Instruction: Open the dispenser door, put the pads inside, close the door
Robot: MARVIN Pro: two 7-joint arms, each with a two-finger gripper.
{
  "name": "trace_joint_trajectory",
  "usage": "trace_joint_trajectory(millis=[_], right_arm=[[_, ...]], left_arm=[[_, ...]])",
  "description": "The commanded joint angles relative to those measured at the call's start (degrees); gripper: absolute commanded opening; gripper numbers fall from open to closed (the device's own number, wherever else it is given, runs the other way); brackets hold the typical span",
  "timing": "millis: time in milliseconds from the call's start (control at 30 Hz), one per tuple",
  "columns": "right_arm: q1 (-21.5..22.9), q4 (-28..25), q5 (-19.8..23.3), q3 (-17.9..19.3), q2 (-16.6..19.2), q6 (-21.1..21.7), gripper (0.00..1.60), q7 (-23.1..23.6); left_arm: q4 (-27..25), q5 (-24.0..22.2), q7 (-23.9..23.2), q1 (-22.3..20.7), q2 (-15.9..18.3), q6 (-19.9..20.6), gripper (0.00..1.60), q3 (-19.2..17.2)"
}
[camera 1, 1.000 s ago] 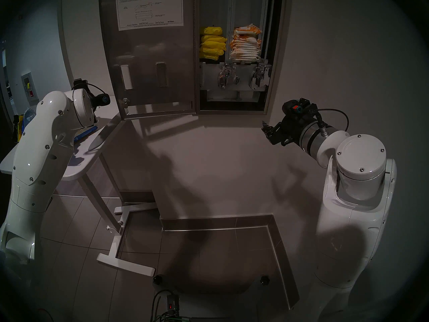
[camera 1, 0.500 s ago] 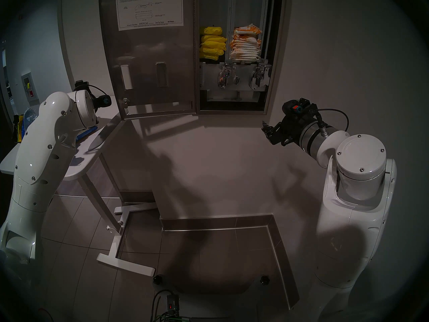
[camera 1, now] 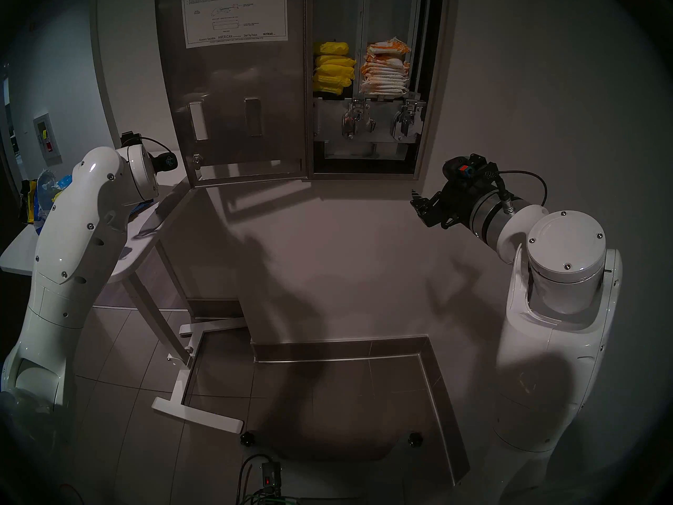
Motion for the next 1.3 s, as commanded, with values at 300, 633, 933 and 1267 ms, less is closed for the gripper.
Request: trace_joint_trajectory(millis=[300,633,933,1267], right_arm=[[1.0,-1.6,-0.1,-0.1,0.0,0.1,1.6,-0.6],[1.0,-1.6,-0.1,-0.1,0.0,0.1,1.6,-0.6],[1.0,-1.6,-0.1,-0.1,0.1,0.1,1.6,-0.7],[1.0,-1.6,-0.1,-0.2,0.0,0.1,1.6,-0.7]], left_arm=[[-1.3,1.9,3.2,-3.1,0.2,0.6,1.6,-0.9],[-2.2,1.2,3.0,-1.2,1.4,0.9,1.6,-2.8],[-3.6,0.6,2.8,1.1,1.9,1.0,1.6,-4.3],[-4.9,-0.5,2.8,2.0,1.8,0.2,1.05,-4.6]])
